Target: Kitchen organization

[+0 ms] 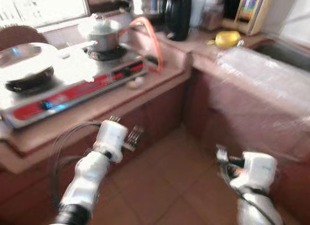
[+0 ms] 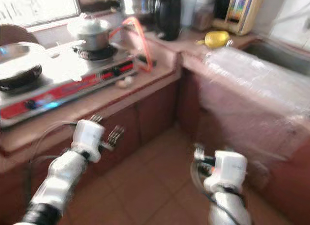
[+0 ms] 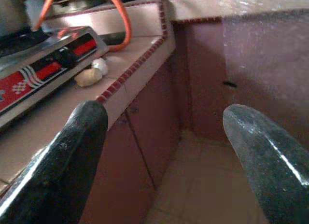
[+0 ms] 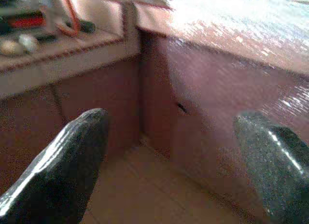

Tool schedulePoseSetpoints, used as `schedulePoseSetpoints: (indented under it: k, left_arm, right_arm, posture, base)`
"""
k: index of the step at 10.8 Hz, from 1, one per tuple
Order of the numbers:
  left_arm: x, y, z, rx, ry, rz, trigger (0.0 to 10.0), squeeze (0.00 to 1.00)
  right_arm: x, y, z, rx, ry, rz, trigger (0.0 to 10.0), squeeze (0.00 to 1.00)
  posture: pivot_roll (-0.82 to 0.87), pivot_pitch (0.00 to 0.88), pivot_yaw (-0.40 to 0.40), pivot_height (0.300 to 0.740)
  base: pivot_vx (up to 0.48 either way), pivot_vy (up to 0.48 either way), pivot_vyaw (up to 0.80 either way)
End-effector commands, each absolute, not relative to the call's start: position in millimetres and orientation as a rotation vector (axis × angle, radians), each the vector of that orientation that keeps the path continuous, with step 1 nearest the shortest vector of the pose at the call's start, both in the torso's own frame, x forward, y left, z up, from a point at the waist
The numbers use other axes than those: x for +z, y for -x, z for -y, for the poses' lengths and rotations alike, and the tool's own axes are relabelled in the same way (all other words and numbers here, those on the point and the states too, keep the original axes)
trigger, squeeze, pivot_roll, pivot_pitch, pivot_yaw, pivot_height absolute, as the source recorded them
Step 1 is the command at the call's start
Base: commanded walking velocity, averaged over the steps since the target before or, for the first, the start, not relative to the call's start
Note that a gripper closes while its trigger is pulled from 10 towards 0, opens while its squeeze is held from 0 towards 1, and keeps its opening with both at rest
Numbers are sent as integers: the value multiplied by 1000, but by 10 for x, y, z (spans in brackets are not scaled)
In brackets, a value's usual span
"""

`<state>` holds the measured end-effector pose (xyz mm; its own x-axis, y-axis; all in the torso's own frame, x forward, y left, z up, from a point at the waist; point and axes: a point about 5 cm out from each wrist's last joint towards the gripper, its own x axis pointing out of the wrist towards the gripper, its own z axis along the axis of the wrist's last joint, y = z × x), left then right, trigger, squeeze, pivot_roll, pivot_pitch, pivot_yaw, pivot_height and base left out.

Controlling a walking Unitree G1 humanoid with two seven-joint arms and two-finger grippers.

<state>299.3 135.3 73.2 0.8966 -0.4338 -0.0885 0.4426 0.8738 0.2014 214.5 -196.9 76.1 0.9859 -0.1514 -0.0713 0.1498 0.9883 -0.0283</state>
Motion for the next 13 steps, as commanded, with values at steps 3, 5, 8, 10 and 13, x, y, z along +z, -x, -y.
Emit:
schedulePoseSetpoints:
  k: [3,5,8,10,13]
  left_arm:
    - [771,-2958,-1406,-463,-281,-1,10000,0]
    - [716,-2888,-1443,-393,-211,-9,10000,0]
    - [741,-2905,-1271,-371,-197,22,10000,0]
    - [750,-2923,-1230,-363,-189,26,10000,0]
    - [790,-2954,-1206,-352,-178,37,10000,0]
  right_arm:
    - [790,-2158,1907,-137,14,-57,10000,0]
    - [836,-2167,1946,-148,20,-42,10000,0]
    - [821,-2177,1937,-139,11,-54,10000,0]
    - [824,-2196,1944,-136,14,-54,10000,0]
    - [826,-2197,1932,-132,13,-53,10000,0]
  posture:
    - [50,0,1,740]
    - [47,0,-7,740]
    - [47,0,-16,740]
    - [48,0,-23,740]
    - [49,0,-22,740]
  base:
    - [0,0,0]
    - [0,0,0]
    - [0,0,-788]
    - [0,0,-800]
    - [0,0,-800]
